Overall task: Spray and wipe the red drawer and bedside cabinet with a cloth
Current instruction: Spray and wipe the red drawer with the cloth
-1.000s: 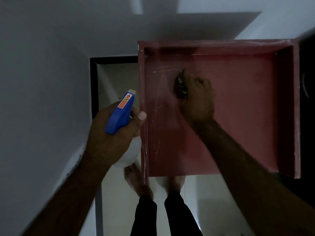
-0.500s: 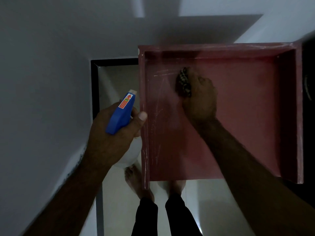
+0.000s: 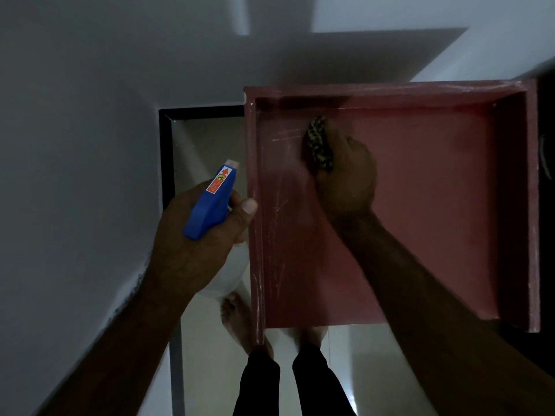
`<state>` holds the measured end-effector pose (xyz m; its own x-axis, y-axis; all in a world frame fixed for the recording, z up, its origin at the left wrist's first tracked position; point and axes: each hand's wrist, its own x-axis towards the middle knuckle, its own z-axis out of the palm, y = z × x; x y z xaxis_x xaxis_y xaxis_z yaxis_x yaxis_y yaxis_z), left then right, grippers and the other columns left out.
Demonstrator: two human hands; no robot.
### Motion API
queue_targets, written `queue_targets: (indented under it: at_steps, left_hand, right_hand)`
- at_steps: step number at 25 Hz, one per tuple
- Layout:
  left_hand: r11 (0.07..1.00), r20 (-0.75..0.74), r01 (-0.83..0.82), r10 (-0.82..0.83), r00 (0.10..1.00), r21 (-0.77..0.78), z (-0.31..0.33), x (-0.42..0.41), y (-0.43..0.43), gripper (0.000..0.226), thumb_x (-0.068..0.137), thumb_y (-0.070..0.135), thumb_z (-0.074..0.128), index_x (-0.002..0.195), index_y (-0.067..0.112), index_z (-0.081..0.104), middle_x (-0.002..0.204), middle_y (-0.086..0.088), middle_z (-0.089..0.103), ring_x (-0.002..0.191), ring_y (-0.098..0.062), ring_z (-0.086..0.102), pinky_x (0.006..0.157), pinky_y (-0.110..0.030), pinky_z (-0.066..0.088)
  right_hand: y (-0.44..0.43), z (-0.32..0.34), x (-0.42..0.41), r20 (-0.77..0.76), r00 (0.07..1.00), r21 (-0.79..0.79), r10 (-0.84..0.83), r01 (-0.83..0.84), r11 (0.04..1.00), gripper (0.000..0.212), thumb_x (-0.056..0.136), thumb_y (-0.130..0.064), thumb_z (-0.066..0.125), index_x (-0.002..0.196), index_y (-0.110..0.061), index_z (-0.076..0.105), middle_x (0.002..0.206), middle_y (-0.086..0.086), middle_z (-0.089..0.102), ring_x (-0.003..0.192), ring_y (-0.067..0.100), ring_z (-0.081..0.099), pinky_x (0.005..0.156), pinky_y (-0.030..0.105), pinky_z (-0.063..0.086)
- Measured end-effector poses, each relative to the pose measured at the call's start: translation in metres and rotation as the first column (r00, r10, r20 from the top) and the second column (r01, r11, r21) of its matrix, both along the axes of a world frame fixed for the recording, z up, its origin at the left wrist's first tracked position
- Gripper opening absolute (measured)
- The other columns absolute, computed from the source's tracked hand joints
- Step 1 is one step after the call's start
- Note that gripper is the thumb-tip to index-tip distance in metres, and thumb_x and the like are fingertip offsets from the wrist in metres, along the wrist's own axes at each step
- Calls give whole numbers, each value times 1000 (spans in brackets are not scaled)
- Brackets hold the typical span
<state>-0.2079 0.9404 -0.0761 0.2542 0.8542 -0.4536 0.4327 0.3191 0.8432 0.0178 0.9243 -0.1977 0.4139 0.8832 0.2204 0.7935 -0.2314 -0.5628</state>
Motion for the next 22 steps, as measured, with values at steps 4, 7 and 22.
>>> queue_targets:
  at_steps: [4,7,22]
  left_hand:
    - [999,1,29,-29,1000,16,-2,-1,7,32,75,52,64,83,20,62,74,-8,69,67,-11,70,63,-3,48]
    - [999,-1,35,-35,999,18,-3,-3,13,28,77,49,64,81,21,62,67,-6,67,66,-6,69,64,-2,47]
    - [998,-24,60,-60,998,23,-4,-11,22,27,80,45,65,82,18,62,69,-7,68,70,-14,69,66,-4,49]
  right_hand:
    - [5,-2,-5,8,978,36,209,-209,977,54,78,-8,56,131,1,68,114,18,75,99,30,64,79,36,51]
    - [6,-5,15,-47,998,10,-37,37,999,54,82,-4,73,135,-2,65,126,17,71,110,28,64,94,33,50]
    - [20,-6,-9,-34,997,-48,-76,74,996,61,82,-6,78,141,-3,62,120,19,73,100,40,65,83,36,44]
